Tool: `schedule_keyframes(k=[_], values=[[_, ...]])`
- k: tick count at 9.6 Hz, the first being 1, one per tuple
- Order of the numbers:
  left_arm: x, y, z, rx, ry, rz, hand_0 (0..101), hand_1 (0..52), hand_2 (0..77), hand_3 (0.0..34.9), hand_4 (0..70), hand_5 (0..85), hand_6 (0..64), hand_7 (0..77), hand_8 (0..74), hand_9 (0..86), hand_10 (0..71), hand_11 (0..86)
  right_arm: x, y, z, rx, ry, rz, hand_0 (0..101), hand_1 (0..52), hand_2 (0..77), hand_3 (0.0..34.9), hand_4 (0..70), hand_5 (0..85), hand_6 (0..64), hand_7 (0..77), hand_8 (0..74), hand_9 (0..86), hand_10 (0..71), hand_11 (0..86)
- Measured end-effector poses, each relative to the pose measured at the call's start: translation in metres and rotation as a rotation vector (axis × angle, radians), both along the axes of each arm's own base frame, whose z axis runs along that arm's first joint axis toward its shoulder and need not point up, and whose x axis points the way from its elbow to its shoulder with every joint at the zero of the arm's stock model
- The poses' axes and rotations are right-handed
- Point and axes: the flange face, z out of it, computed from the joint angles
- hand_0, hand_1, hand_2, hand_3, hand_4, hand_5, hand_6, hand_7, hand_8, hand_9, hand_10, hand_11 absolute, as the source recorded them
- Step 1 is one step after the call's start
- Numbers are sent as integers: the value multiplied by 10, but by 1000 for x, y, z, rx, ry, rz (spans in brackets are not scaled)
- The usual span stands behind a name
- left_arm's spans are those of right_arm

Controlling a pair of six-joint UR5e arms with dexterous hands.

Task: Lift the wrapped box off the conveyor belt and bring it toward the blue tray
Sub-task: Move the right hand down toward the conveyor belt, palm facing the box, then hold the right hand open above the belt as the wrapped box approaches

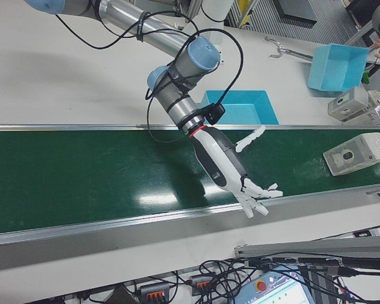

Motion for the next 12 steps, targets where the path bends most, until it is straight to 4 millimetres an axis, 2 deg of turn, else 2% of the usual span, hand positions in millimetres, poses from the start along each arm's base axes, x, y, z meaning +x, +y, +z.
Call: schedule_keyframes(k=[1,2,3,4,5,12], values=[[0,0,0,0,0,0,0,0,5,0,0,11,5,5,5,5,5,5,-1,-2,1,0,0,1,473,82,16,0,180,158,147,289,22,98,5,16],[0,0,0,0,0,0,0,0,5,0,0,11,5,5,5,5,5,5,-1,-3,1,1,0,2,466,71,16,0,164,142,114,262,33,76,5,16],[0,0,0,0,0,0,0,0,5,0,0,11,5,5,5,5,0,5,-1,-3,-1,4,-3,1,466,71,16,0,164,142,114,262,33,76,5,16],[0,0,0,0,0,0,0,0,5,0,0,11,5,5,5,5,0,5,-1,-3,-3,8,-6,1,465,71,16,0,136,104,109,207,11,44,5,11],[0,0,0,0,0,0,0,0,11,0,0,11,5,5,5,5,5,5,-1,-2,-5,11,-9,0,466,98,16,0,109,87,98,207,11,44,5,11],[0,0,0,0,0,0,0,0,11,0,0,11,5,5,5,5,5,5,-7,0,-4,10,-5,-14,469,109,16,0,93,131,82,218,16,27,5,11]])
